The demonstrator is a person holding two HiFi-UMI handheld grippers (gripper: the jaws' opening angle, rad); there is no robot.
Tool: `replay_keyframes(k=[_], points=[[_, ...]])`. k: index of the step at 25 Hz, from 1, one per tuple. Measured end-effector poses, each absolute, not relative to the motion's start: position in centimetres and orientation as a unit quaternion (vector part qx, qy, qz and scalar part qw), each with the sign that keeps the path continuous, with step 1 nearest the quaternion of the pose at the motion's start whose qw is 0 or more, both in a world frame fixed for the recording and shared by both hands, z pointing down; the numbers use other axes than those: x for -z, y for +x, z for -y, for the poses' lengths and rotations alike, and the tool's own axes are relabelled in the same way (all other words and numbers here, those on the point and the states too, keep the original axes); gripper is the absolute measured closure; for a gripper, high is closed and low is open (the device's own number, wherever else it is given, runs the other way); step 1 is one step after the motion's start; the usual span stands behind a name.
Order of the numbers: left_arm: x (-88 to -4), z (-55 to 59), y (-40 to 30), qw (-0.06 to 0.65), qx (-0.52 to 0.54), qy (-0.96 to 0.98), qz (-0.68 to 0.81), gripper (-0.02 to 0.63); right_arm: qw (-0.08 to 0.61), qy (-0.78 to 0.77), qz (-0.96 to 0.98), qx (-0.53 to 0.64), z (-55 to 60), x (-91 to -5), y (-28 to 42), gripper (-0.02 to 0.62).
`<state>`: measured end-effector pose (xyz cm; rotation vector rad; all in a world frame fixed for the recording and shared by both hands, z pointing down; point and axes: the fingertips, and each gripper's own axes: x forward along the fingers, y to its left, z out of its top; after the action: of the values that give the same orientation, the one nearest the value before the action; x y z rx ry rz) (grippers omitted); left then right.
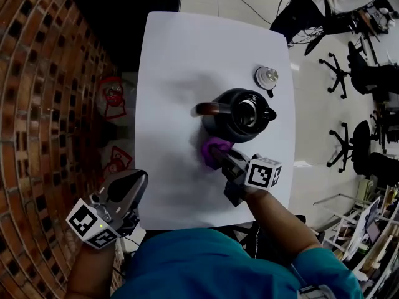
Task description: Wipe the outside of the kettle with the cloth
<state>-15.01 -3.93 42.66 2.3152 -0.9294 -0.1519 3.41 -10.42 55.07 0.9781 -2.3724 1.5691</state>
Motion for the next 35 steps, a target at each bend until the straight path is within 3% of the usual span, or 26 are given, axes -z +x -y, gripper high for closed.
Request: replay_keyframes(k=[6, 13, 18, 22, 26, 31, 35], points=[[-42.1, 3.8, -16.3, 0.316, 0.070, 0.877, 0.354, 0.604, -0.031, 0.313, 0.813, -0.491, 12.5, -47.4, -1.2, 0.505], [-42.5, 3.5, -17.9, 0.320, 0.074, 0.871, 0.365, 0.604, -0.100, 0.367, 0.746, -0.547, 13.8, -50.7, -1.0, 0.505], [-43.3, 3.3, -19.4, 0.330, 0.080, 0.861, 0.379, 0.604, -0.069, 0.379, 0.718, -0.580, 13.1, -55.3, -0.5, 0.505], [-42.9, 3.1, -19.9, 0.331, 0.086, 0.862, 0.375, 0.604, 0.033, 0.275, 0.755, -0.595, 8.8, -52.8, -2.8, 0.505], [-41.8, 2.4, -18.6, 0.322, 0.084, 0.880, 0.339, 0.604, 0.131, 0.092, 0.876, -0.454, 5.5, -41.4, -3.8, 0.505], [-39.8, 3.1, -15.0, 0.306, 0.072, 0.894, 0.318, 0.604, 0.123, 0.043, 0.943, -0.305, 12.4, -30.1, -0.7, 0.505], [-39.7, 5.7, -12.4, 0.266, 0.053, 0.903, 0.333, 0.604, 0.145, 0.037, 0.962, -0.229, 22.1, -30.0, 0.6, 0.505]])
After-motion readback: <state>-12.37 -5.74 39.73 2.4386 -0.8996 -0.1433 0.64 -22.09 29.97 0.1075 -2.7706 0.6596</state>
